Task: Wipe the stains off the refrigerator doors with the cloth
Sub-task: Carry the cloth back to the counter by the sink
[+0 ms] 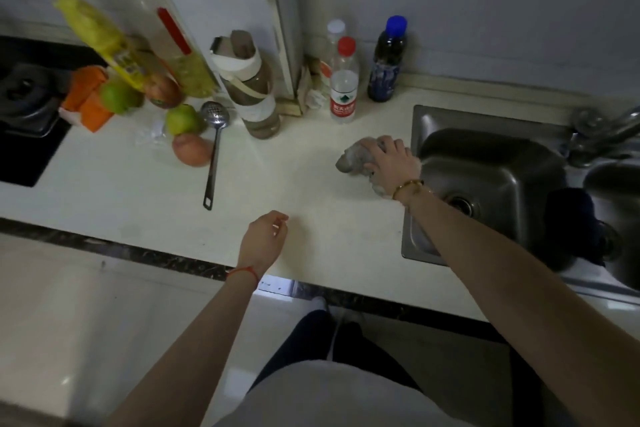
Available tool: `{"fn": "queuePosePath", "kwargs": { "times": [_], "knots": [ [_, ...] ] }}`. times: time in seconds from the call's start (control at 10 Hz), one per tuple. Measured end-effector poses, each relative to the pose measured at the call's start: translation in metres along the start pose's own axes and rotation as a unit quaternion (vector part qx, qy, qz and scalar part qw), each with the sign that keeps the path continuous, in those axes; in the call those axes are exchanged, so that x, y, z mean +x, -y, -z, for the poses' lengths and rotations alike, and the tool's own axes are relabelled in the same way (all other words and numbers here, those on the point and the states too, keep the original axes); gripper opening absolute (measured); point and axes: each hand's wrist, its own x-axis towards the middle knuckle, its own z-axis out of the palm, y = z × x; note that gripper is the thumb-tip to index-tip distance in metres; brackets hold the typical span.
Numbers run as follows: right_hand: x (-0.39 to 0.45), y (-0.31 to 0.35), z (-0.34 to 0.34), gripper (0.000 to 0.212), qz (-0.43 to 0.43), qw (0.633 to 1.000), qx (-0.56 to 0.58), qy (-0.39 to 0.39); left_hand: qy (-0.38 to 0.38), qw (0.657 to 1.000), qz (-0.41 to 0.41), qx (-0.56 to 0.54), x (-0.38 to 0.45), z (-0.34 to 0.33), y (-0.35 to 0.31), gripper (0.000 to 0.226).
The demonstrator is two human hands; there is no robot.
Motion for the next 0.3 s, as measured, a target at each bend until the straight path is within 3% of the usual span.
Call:
{"fn": "queuePosePath", "kwargs": {
  "times": [0.2, 0.3],
  "knots": [
    [0.030, 0.009, -0.020, 0.052, 0.029, 0.994, 0.028, 0.099, 0.031, 0.999, 0.001, 0.029, 0.016, 0.001, 0.000, 0.026],
    [0.020, 0.014, -0.003, 0.048, 0.001, 0.995, 0.094, 0.040, 0.034, 0.999, 0.002, 0.017, 0.024, 0.005, -0.006, 0.024]
  ]
}}
